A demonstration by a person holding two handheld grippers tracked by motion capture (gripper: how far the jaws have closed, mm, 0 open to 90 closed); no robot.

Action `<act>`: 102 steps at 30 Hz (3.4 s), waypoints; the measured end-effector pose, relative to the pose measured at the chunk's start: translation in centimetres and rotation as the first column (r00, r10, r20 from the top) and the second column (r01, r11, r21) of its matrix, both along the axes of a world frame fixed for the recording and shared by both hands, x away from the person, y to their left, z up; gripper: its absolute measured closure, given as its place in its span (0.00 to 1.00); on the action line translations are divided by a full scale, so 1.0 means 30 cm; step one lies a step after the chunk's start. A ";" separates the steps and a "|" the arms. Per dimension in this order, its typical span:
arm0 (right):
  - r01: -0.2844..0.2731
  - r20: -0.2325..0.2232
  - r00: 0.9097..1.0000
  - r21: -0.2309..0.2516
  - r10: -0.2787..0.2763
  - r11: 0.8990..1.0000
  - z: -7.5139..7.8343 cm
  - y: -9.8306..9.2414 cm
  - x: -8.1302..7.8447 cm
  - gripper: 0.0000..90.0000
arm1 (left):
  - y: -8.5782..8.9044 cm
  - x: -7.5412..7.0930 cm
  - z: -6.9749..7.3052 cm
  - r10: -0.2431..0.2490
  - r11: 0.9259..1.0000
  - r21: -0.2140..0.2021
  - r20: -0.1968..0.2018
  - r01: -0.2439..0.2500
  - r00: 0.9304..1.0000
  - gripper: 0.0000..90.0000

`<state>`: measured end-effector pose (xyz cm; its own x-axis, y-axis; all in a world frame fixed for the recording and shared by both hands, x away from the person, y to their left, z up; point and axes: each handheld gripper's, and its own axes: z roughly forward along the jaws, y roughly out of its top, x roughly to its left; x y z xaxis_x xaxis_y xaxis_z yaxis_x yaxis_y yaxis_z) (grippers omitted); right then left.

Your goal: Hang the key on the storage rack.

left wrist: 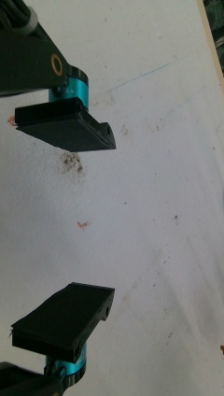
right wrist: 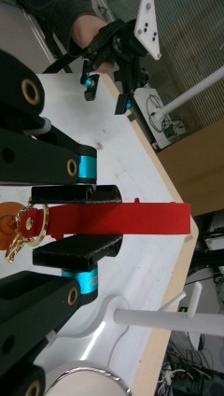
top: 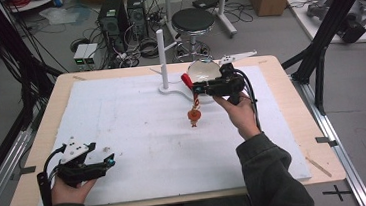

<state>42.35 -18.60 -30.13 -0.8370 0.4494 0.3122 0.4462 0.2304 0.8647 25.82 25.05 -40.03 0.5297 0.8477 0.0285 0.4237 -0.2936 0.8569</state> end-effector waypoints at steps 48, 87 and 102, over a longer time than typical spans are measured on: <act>0.072 -0.135 0.988 0.006 -0.070 0.997 -0.073 0.260 0.273 0.83 | 0.003 0.005 0.000 -0.007 1.000 0.005 0.003 0.007 1.000 0.27; 0.132 -0.194 0.973 0.011 -0.128 0.991 -0.131 0.280 0.340 0.83 | -0.003 0.006 0.000 -0.009 1.000 0.000 0.003 0.009 1.000 0.27; 0.180 -0.213 0.961 -0.002 -0.177 0.984 -0.153 0.267 0.360 0.83 | -0.001 0.006 0.000 -0.011 1.000 0.006 0.003 0.011 1.000 0.27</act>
